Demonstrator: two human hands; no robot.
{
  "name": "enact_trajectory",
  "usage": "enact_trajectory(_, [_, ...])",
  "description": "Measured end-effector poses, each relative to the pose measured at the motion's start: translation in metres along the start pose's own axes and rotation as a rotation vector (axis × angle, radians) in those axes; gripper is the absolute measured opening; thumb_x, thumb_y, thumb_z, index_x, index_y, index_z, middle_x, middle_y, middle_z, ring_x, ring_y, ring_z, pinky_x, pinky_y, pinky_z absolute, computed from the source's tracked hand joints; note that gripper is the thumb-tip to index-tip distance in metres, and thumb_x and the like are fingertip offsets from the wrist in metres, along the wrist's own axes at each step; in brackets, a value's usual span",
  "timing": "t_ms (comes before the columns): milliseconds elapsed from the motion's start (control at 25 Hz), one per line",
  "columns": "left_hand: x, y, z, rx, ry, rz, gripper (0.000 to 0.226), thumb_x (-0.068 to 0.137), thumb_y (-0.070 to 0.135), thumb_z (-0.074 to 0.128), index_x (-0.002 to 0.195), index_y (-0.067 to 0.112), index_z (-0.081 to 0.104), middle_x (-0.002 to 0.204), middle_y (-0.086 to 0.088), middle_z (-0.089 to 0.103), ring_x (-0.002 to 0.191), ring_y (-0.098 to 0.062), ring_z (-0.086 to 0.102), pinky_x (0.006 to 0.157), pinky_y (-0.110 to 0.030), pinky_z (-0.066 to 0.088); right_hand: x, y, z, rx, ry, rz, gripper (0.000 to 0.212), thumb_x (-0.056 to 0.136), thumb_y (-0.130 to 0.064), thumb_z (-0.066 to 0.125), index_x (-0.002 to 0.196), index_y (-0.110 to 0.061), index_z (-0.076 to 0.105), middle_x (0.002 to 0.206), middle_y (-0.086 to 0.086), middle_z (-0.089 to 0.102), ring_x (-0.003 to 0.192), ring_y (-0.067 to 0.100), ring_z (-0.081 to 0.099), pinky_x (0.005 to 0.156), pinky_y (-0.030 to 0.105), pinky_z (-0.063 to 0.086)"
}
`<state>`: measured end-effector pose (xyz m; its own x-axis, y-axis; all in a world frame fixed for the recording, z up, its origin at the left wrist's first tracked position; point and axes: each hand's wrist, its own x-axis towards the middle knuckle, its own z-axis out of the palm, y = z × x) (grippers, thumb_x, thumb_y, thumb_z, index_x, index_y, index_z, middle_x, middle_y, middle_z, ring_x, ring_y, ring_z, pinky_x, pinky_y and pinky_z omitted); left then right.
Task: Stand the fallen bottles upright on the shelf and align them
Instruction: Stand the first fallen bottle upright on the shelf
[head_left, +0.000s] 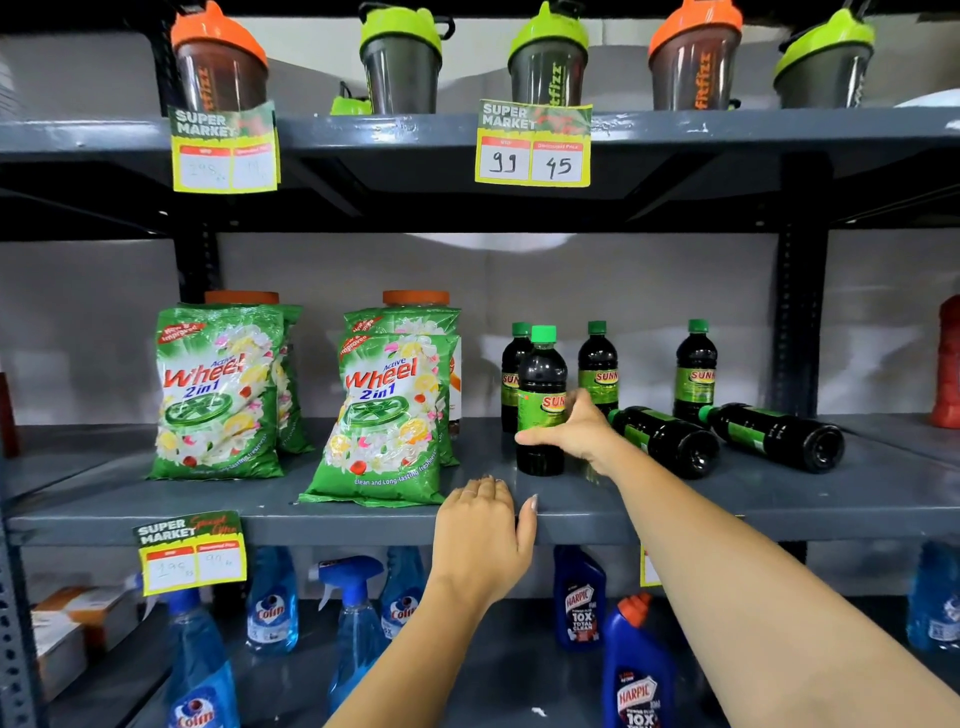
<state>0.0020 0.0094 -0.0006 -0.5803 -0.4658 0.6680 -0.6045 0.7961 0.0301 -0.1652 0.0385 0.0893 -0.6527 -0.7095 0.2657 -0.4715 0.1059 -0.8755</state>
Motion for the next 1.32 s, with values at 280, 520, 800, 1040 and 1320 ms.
enact_trajectory(280, [-0.001, 0.0, 0.0, 0.0, 0.004, -0.003, 0.066, 0.097, 0.045, 0.014, 0.094, 0.006, 0.067, 0.099, -0.012, 0.071, 0.091, -0.028, 0.065, 0.08, -0.038, 0.05, 0.006, 0.004, 0.007, 0.077, -0.093, -0.012, 0.082, 0.061, -0.01, 0.089, 0.129, -0.014, 0.044, 0.115, 0.002, 0.06, 0.111, 0.021, 0.056, 0.09, 0.03, 0.042])
enact_trajectory(520, [0.0, 0.001, 0.0, -0.012, 0.012, 0.002, 0.073, 0.097, 0.046, 0.006, 0.096, 0.006, 0.067, 0.101, -0.013, 0.071, 0.093, -0.029, 0.064, 0.082, -0.039, 0.049, 0.002, 0.005, 0.016, -0.01, 0.028, -0.013, 0.106, 0.048, -0.038, 0.093, 0.132, -0.016, 0.033, 0.119, 0.0, 0.055, 0.112, 0.021, 0.054, 0.093, 0.035, 0.046])
enact_trajectory(800, [-0.001, -0.001, 0.0, 0.022, 0.021, 0.017, 0.065, 0.095, 0.045, 0.012, 0.096, 0.007, 0.065, 0.1, -0.012, 0.07, 0.092, -0.028, 0.062, 0.082, -0.038, 0.046, -0.016, 0.001, 0.003, -0.057, -0.103, -0.067, 0.061, 0.057, -0.022, 0.092, 0.107, -0.024, 0.056, 0.113, 0.002, 0.067, 0.107, 0.021, 0.06, 0.097, 0.036, 0.046])
enact_trajectory(1040, [-0.001, -0.001, -0.003, 0.05, 0.022, 0.022, 0.065, 0.095, 0.046, 0.01, 0.096, 0.008, 0.063, 0.097, -0.01, 0.068, 0.09, -0.027, 0.061, 0.08, -0.037, 0.043, -0.038, 0.001, -0.001, -0.061, -0.14, -0.104, 0.08, 0.043, -0.039, 0.093, 0.113, -0.028, 0.054, 0.115, -0.003, 0.067, 0.109, 0.018, 0.061, 0.1, 0.04, 0.046])
enact_trajectory(1320, [0.0, -0.002, -0.005, 0.124, -0.011, 0.065, 0.054, 0.099, 0.043, 0.021, 0.101, 0.007, 0.062, 0.099, -0.011, 0.067, 0.09, -0.027, 0.06, 0.076, -0.036, 0.042, -0.057, 0.001, -0.005, -0.077, -0.121, -0.096, 0.091, 0.036, -0.046, 0.092, 0.117, -0.026, 0.056, 0.11, -0.005, 0.07, 0.104, 0.015, 0.064, 0.098, 0.038, 0.049])
